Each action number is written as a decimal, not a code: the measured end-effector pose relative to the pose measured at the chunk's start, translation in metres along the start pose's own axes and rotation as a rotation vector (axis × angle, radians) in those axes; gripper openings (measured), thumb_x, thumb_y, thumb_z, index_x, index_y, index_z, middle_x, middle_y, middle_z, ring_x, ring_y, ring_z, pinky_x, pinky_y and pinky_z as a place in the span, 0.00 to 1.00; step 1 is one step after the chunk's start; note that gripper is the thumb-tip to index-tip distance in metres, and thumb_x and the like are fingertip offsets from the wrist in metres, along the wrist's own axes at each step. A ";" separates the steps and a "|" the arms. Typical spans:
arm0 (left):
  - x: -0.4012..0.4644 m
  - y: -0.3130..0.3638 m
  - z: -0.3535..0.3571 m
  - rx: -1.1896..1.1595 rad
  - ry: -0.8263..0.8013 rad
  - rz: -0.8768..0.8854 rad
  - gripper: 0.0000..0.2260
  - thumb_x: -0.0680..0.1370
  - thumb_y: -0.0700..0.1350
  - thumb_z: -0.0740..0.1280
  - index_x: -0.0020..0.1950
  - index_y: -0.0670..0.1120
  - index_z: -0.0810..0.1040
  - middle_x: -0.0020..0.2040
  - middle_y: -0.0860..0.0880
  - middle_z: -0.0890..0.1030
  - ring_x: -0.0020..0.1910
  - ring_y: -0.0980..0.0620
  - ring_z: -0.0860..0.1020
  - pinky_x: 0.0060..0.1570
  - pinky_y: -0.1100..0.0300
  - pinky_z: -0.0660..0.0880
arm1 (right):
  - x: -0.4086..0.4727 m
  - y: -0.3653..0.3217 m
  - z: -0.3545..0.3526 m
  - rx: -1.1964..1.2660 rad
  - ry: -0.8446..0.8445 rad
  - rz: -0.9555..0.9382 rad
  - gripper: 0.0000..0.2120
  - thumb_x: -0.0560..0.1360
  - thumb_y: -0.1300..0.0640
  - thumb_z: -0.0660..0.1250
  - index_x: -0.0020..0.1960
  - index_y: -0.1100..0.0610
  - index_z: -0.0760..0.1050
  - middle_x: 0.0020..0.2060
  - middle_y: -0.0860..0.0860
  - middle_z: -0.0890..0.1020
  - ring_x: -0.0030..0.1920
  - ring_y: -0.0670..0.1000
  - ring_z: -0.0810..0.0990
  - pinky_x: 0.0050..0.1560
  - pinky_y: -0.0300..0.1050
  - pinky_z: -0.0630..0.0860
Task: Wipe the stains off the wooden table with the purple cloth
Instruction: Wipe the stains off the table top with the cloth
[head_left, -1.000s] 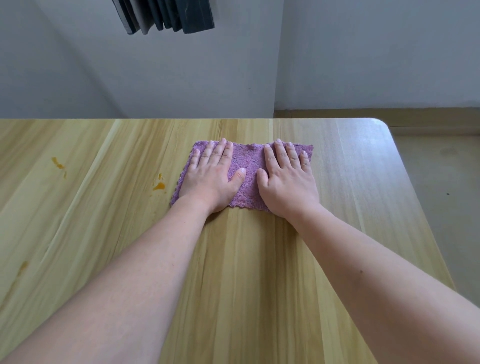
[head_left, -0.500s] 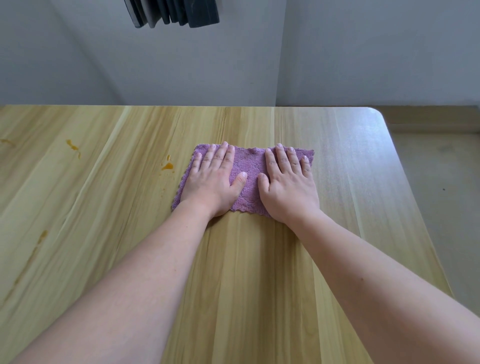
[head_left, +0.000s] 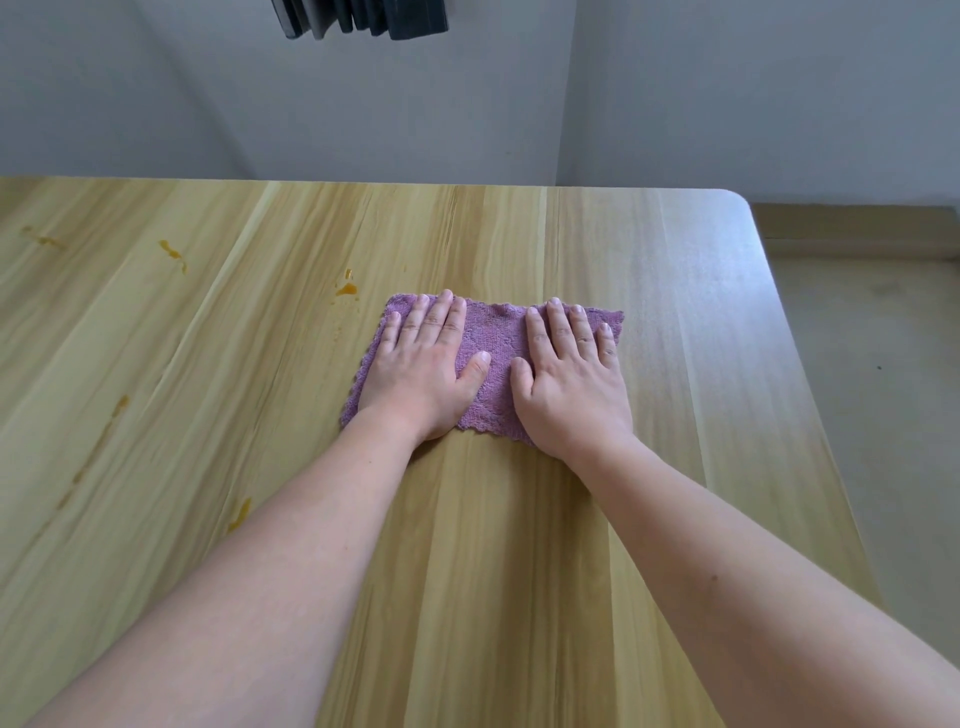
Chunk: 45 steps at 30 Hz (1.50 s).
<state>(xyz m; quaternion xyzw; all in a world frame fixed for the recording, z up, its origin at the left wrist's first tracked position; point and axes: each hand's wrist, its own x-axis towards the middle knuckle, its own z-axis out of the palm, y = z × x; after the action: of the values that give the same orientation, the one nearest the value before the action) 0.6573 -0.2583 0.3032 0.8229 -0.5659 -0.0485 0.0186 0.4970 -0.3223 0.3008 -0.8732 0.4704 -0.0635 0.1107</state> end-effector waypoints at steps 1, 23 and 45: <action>-0.005 0.001 0.000 -0.003 0.001 -0.002 0.32 0.80 0.63 0.44 0.80 0.49 0.42 0.81 0.52 0.42 0.78 0.53 0.39 0.76 0.51 0.37 | -0.006 0.000 0.000 -0.001 0.000 0.000 0.30 0.79 0.43 0.41 0.80 0.50 0.45 0.79 0.49 0.46 0.78 0.49 0.40 0.76 0.53 0.37; -0.170 0.035 0.012 -0.033 -0.013 -0.063 0.30 0.81 0.60 0.44 0.80 0.49 0.42 0.81 0.52 0.42 0.78 0.53 0.39 0.75 0.51 0.35 | -0.164 -0.003 -0.004 -0.004 -0.017 -0.036 0.30 0.80 0.44 0.42 0.80 0.50 0.46 0.79 0.50 0.47 0.78 0.49 0.41 0.76 0.53 0.38; -0.304 0.058 0.020 -0.035 -0.013 -0.025 0.31 0.81 0.60 0.43 0.80 0.47 0.41 0.81 0.50 0.42 0.79 0.50 0.39 0.76 0.49 0.36 | -0.297 -0.012 -0.008 -0.062 -0.036 0.010 0.30 0.80 0.44 0.44 0.80 0.51 0.47 0.79 0.50 0.48 0.78 0.50 0.42 0.77 0.51 0.38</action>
<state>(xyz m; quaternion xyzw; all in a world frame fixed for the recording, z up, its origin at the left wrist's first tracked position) 0.4936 0.0051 0.3062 0.8291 -0.5546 -0.0638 0.0289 0.3419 -0.0688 0.3101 -0.8748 0.4746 -0.0326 0.0924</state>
